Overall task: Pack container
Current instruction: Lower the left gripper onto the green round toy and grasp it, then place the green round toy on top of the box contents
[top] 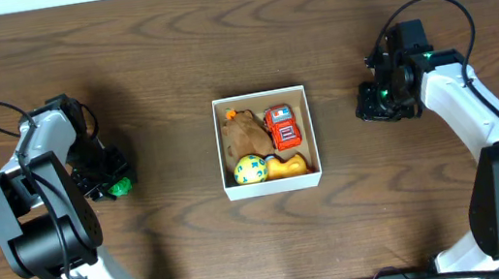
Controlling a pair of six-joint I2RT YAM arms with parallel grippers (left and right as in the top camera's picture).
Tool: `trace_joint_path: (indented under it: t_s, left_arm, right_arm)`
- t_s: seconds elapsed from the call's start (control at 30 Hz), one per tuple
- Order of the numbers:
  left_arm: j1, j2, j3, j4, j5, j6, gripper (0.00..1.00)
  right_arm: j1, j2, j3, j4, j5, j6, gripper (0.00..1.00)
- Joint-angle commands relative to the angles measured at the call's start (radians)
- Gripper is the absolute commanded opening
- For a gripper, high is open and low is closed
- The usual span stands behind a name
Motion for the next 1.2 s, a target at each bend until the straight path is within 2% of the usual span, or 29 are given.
trace_joint_path:
  t_s: [0.0,0.2,0.47,0.6,0.8,1.0,1.17]
  left_arm:
    - [0.002,0.022,-0.008,-0.002,-0.021,-0.005,0.43]
    - [0.001,0.016,0.025,-0.036,-0.020,-0.005,0.38]
    - [-0.084,-0.109,0.243,-0.194,-0.019,-0.006,0.36]
    - [-0.225,-0.228,0.352,-0.231,-0.018,-0.006,0.33]
    - [-0.537,-0.358,0.383,-0.123,-0.019,-0.006,0.28]
    - [-0.792,-0.303,0.375,-0.010,-0.028,-0.005,0.29]
    - [-0.835,-0.194,0.375,0.026,-0.046,-0.006,0.31]
  right_arm:
    - [-0.006,0.006,0.000,0.000,0.003,0.000,0.25]
    - [-0.006,0.006,0.000,0.000,0.003,0.000,0.25]
    - [-0.006,0.006,0.000,0.000,0.003,0.000,0.25]
    - [-0.006,0.006,0.000,0.001,0.003,0.000,0.25]
    - [-0.006,0.006,0.000,0.005,0.003,0.000,0.25]
    - [-0.006,0.006,0.000,0.003,0.002,0.000,0.25]
    - [-0.006,0.006,0.000,-0.006,0.003,0.000,0.25]
